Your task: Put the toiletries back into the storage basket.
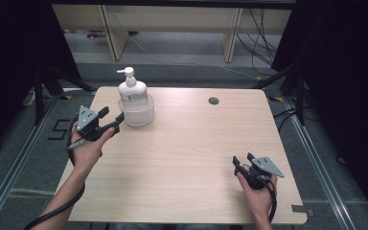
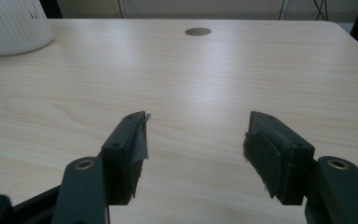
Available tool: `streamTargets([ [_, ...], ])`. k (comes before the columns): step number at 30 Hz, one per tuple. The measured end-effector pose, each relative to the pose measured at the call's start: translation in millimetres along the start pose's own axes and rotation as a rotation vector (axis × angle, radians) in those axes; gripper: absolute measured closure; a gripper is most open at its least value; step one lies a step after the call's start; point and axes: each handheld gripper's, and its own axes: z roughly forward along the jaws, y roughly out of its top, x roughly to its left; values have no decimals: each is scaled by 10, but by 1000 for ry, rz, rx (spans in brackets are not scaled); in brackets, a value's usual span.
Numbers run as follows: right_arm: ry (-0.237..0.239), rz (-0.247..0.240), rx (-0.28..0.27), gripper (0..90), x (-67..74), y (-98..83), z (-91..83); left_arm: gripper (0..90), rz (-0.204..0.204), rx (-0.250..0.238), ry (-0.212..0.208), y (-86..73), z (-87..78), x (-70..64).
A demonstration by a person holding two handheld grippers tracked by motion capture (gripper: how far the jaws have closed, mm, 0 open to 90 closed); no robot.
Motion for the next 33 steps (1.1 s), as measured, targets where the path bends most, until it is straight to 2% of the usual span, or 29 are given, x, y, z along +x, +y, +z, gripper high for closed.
streamTargets([
  [1,-2,25,7,391,15,2,-8,344,0,0,0,-21,-25,1],
  [2,-1,29,9,391,15,2,-11,344,4,0,3,-46,-50,1],
  [7,1,8,1,391,5,1,-2,344,1,15,8,-232,-191,-4],
  [12,5,4,-11,391,6,-1,13,343,-7,39,3,-371,-251,-16],
  [16,-10,-7,-10,392,2,-5,21,343,1,48,9,-510,-313,-34],
  [18,-11,2,-17,392,11,-4,18,345,26,59,28,-637,-358,-50],
  [19,-11,2,-17,392,11,-4,18,345,26,59,28,-637,-358,-50],
  [24,-14,-4,-18,392,11,-5,20,347,15,86,37,-835,-395,-36],
  [29,-13,3,-12,392,16,-3,19,349,1,76,47,-979,-410,-14],
  [31,-25,-14,-17,392,4,-8,31,345,-7,83,56,-1034,-417,-1],
  [33,-22,-11,-16,392,5,-8,29,343,-11,80,64,-1072,-414,20],
])
